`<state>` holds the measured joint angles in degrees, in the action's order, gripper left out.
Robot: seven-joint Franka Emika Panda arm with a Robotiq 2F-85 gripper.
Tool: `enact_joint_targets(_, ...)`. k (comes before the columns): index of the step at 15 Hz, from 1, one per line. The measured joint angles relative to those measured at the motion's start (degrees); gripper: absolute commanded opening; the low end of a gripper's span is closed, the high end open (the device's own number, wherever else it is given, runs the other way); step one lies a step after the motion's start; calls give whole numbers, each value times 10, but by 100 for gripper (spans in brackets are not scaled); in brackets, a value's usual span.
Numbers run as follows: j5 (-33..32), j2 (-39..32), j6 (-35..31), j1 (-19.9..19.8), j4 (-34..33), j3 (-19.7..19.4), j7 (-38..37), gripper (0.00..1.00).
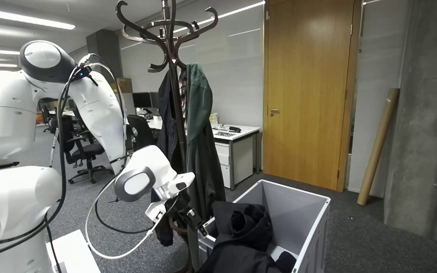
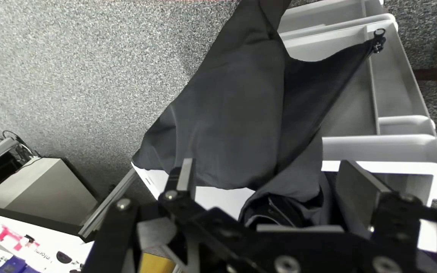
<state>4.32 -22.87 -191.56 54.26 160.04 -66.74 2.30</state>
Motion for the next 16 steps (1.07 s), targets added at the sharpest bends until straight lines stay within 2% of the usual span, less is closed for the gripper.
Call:
enact_joint_targets(3,-2,12,1,-25,-7,1,1,100)
enact_joint_targets(11,-2,10,1,-23,-7,5,0,100)
enact_joint_targets(14,-4,14,21,-26,-8,8,0,100)
enact_joint_targets(16,-9,19,47,-41,-13,14,0,100)
